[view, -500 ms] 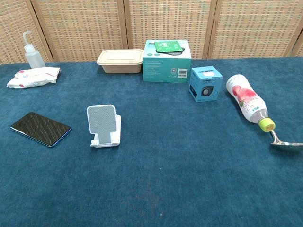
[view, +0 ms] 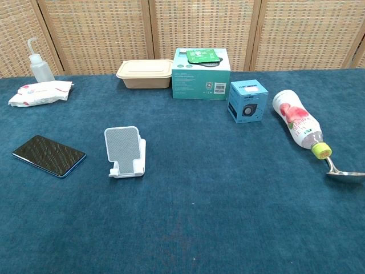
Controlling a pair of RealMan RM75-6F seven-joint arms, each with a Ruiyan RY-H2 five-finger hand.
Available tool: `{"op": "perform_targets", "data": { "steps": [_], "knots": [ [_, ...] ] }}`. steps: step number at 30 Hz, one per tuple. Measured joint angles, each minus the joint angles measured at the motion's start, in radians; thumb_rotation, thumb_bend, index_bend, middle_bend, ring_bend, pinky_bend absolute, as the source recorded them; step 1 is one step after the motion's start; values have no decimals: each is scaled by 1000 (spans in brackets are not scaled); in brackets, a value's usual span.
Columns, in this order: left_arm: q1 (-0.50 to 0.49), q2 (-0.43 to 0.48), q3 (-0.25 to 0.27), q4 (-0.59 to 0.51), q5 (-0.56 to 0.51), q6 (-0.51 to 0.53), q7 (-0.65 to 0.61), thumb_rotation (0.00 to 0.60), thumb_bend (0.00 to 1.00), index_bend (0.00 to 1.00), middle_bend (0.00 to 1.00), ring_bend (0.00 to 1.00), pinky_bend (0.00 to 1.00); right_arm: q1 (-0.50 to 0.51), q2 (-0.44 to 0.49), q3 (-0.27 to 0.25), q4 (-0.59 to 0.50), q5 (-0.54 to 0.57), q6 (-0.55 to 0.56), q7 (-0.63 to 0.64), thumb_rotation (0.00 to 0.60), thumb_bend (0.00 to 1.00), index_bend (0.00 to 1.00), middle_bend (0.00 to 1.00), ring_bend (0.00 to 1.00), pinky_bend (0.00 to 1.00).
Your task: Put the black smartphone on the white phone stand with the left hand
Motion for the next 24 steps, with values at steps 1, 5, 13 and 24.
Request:
{"op": "perform_targets", "data": {
  "steps": [1, 5, 13, 24],
  "knots": [
    [-22, -1, -2, 9, 3, -39, -11, 600, 0, 0, 0, 0, 0, 3, -2, 0, 1, 3, -5, -5, 600, 52, 0, 0, 0, 0],
    [-123, -17, -8, 72, 20, -201, -69, 600, 0, 0, 0, 0, 21, 7, -6, 2, 3, 17, -16, -16, 600, 53, 0, 0, 0, 0],
    [-266, -160, -4, 297, 73, -382, -167, 600, 0, 0, 54, 60, 138, 18, -16, 4, 10, 34, -40, -36, 600, 53, 0, 0, 0, 0],
    [-336, -279, 6, 434, 59, -495, -198, 600, 0, 33, 95, 92, 158, 25, -19, 4, 13, 46, -58, -35, 600, 53, 0, 0, 0, 0]
  ]
}}
